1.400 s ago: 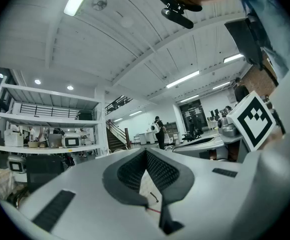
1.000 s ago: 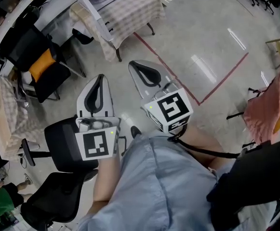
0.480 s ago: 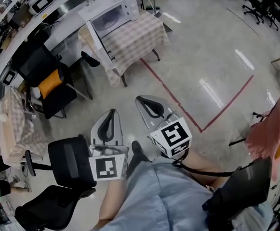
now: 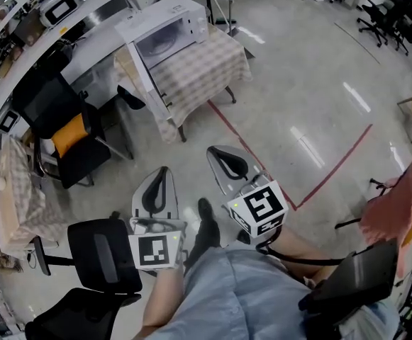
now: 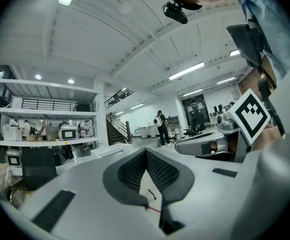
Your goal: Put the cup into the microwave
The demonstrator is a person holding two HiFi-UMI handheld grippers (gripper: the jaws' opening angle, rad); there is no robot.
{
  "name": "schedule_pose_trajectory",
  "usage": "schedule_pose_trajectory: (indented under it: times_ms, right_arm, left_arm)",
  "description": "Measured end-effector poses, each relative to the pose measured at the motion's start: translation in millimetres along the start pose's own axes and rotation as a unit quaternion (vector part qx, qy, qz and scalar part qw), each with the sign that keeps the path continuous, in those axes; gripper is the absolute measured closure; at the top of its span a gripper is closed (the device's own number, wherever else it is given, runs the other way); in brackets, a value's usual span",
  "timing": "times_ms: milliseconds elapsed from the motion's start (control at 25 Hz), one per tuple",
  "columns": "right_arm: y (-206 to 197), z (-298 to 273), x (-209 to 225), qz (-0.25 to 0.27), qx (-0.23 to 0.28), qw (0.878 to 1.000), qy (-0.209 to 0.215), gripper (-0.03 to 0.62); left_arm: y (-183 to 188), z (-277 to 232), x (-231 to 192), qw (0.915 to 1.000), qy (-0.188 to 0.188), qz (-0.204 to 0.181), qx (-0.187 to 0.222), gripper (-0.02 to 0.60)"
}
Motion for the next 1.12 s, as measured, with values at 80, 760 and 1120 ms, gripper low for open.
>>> schedule_pose_trajectory:
  times_ms: [80,760,1120]
  right_arm:
    - [1,-23,4,0.005,-0.004,1.0,0.003,0.592]
    - [27,-213,24,0.025,-0.019,0.999,-0.017,0.592]
    - [39,-250,49,0.036,-0.013,0.998,-0.04,0.592]
  left_arm:
    - [3,-17,-15,0.9999,-0.007,0.005,0.007,0.577]
    - [32,-133,-166,0.9977,-0.052,0.034,0.026,0.577]
    - [37,-169,-192,0.9965,-0.068,0.037,0.033,0.577]
Point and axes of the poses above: the fingertips, and each gripper's own axes: z backward along the fingers, x to its right, y out of its top, the point moved 5 cm from there along z, backward along the fingers, and after that the axes turned 13 degrees about z, right-handed, at the moved point
